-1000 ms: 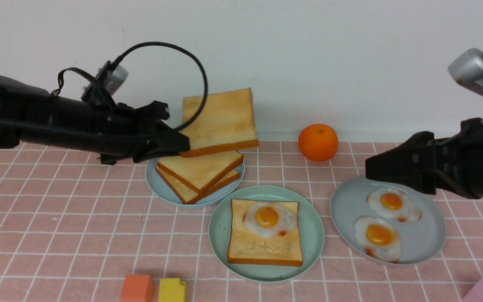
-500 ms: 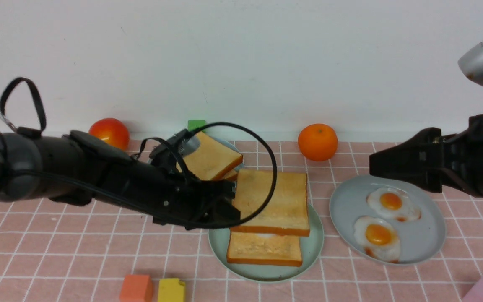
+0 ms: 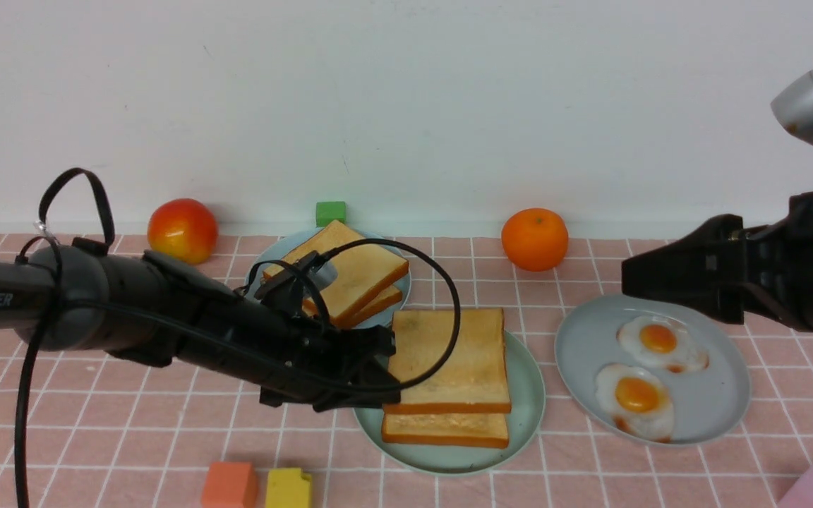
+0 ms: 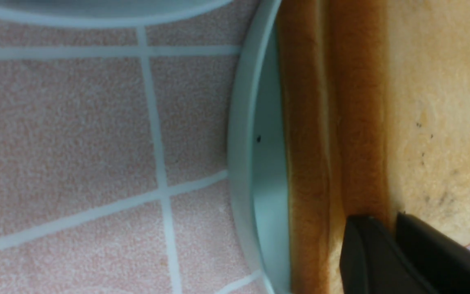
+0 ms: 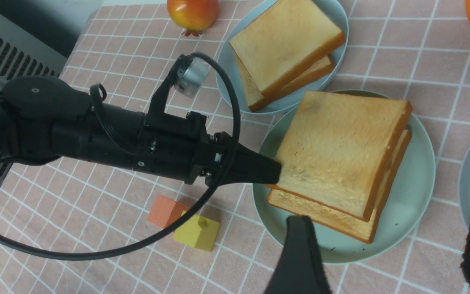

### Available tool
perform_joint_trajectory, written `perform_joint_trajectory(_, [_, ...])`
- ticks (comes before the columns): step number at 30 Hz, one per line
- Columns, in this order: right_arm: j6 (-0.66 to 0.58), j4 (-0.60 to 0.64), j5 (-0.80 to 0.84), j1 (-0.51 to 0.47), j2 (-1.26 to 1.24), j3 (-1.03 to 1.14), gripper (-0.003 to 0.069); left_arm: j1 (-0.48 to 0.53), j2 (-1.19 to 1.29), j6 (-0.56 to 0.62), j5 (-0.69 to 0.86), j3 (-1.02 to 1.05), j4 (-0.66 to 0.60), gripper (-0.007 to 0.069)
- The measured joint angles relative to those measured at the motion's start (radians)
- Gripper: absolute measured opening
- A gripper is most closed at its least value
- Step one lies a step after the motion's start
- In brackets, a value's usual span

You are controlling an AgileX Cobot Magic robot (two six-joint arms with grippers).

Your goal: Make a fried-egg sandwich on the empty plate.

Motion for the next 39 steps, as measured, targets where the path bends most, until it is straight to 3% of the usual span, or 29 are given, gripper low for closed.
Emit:
perform_joint_trajectory(4, [0.0, 0.0, 0.0, 0.0, 0.0, 0.0, 0.0526, 0.0, -0.002, 0.0, 0.0, 0.0, 0.003, 0.0169])
perform_joint_trajectory(5, [0.0, 0.0, 0.0, 0.0, 0.0, 0.0, 0.0526, 0.0, -0.009, 0.0, 0.001, 0.0, 0.008, 0.0234])
perform_joint_trajectory(6, [0.0, 0.0, 0.0, 0.0, 0.0, 0.0, 0.0526, 0.0, -0.012, 0.0, 0.001, 0.0, 0.011, 0.0242])
perform_joint_trajectory(10, [-0.01, -0.001, -0.02, 0.0, 0.0, 0.0, 0.0519, 0.002, -0.06, -0.001, 0.012, 0.0, 0.039, 0.0415])
perform_joint_trajectory(13, [-0.014, -0.001, -0.038, 0.0, -0.001, 0.0, 0.0489, 0.016, -0.094, -0.002, 0.045, 0.0, 0.045, 0.0482])
perform_joint_trajectory(16, [-0.022, -0.002, -0.056, 0.0, -0.018, 0.0, 0.0403, 0.05, -0.131, -0.002, 0.096, 0.0, 0.058, 0.0515])
perform_joint_trajectory(19, [-0.033, -0.027, -0.072, 0.0, -0.06, 0.0, 0.0224, 0.102, -0.185, -0.004, 0.179, 0.0, 0.069, 0.0519])
perform_joint_trajectory(20, [-0.033, -0.032, -0.073, 0.0, -0.064, 0.0, 0.0197, 0.102, -0.189, -0.004, 0.185, 0.0, 0.069, 0.0519])
perform_joint_trajectory(23, [-0.036, -0.094, -0.079, 0.0, -0.142, 0.001, 0.0008, 0.176, -0.293, -0.029, 0.279, 0.0, 0.082, 0.0497])
perform_joint_trajectory(28, [-0.012, -0.197, -0.105, 0.0, -0.245, 0.023, -0.0005, 0.208, -0.428, -0.081, 0.323, 0.0, 0.102, 0.0391])
perform_joint_trajectory(32, [0.038, -0.258, -0.175, 0.0, -0.376, 0.12, -0.0005, 0.168, -0.557, -0.137, 0.367, 0.001, 0.182, 0.0171])
perform_joint_trajectory(33, [0.043, -0.264, -0.195, 0.0, -0.437, 0.161, -0.0005, 0.149, -0.604, -0.178, 0.379, 0.002, 0.24, 0.0092])
perform_joint_trajectory(35, [0.046, -0.264, -0.22, 0.0, -0.517, 0.229, -0.0005, 0.128, -0.687, -0.24, 0.395, 0.003, 0.327, 0.0013])
perform_joint_trajectory(37, [0.046, -0.264, -0.25, 0.0, -0.593, 0.277, -0.0005, 0.11, -0.751, -0.308, 0.41, 0.003, 0.416, 0.0013])
perform_joint_trajectory(39, [0.046, -0.258, -0.332, 0.0, -0.74, 0.393, -0.0003, 0.071, -0.913, -0.46, 0.443, 0.003, 0.6, 0.0013])
